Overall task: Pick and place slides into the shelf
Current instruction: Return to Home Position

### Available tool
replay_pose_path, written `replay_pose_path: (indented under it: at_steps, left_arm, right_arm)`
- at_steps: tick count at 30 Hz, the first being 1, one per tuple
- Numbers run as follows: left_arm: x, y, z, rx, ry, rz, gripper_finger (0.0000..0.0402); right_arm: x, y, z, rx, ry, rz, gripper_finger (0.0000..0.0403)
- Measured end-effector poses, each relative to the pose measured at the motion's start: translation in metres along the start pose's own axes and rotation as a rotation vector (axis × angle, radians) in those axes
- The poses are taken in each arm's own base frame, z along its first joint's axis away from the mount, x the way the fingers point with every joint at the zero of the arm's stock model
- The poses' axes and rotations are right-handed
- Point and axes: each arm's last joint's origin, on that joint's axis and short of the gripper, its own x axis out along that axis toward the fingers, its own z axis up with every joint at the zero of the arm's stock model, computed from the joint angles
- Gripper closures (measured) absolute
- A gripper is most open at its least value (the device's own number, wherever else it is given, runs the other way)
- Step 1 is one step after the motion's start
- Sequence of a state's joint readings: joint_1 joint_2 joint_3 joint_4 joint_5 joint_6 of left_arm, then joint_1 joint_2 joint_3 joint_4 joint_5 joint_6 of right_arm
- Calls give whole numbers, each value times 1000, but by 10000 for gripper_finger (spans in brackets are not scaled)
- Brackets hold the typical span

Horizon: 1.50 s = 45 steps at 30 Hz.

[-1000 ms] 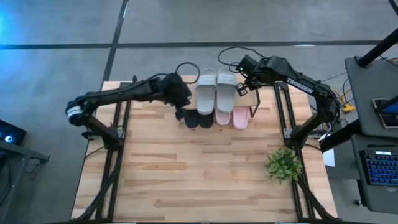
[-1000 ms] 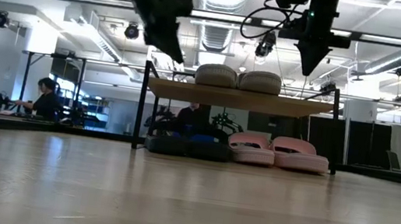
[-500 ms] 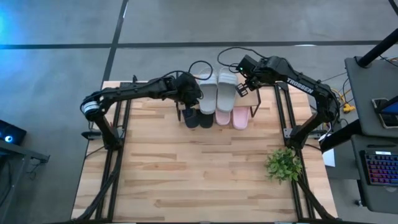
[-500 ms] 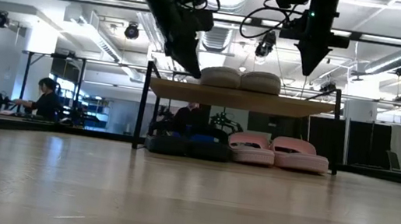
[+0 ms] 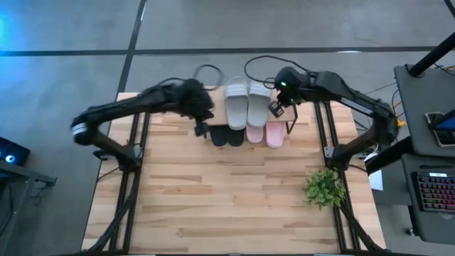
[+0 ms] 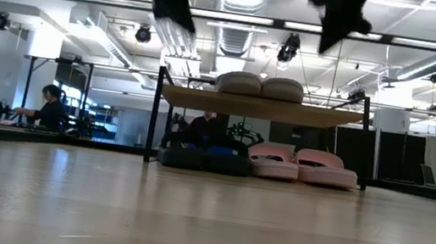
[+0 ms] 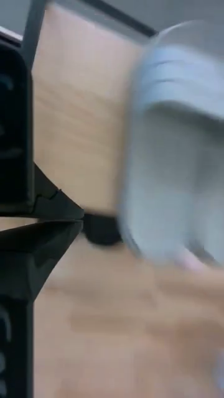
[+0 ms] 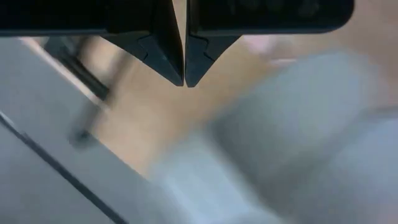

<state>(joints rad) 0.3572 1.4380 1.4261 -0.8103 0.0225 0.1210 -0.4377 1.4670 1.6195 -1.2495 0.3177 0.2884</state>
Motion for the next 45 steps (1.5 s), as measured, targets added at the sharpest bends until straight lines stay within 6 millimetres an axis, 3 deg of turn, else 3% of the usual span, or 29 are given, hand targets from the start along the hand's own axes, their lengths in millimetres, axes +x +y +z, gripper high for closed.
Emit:
replay_pose_path:
  at_steps: [4,6,10,14,17,20,22,26,29,31,40,43,45]
  left_arm:
    - [-65,-20,-6,48,-235,-120,401]
    - [-83,-25,-17,44,-327,-205,401]
    - [-93,-29,-43,-121,-414,-331,401]
    - [-102,-30,-74,-271,-403,-322,401]
    - [-106,-32,-95,-448,-378,-363,401]
    - [-108,-41,-110,-417,-401,-526,401]
    - [-105,-49,-119,-330,-442,-685,401]
    - [-95,-63,-133,-247,-706,-890,401]
    - [-89,-67,-153,-250,-894,-960,401]
    - [-80,-67,-167,-282,-934,-962,401]
    - [-70,-65,-196,-289,-962,-937,401]
    - [-66,-65,-204,-284,-936,-910,401]
    - [-65,-64,-209,-277,-934,-883,401]
  right_arm:
    - [-46,18,-11,-123,-203,300,394]
    - [-61,20,-20,-145,-247,300,394]
    - [-90,7,-43,20,-315,118,394]
    - [-123,-6,-64,311,-359,281,394]
    - [-139,-6,-77,286,-393,378,394]
    - [-149,-2,-87,190,-433,423,394]
    - [-150,4,-93,138,-439,433,394]
    - [-140,30,-107,60,-426,509,394]
    - [-128,56,-124,7,-463,658,394]
    - [-119,61,-137,8,-489,723,394]
    - [-79,8,-189,149,-644,904,394]
    - [-64,-10,-206,156,-699,902,394]
    - [-52,-24,-217,252,-716,878,394]
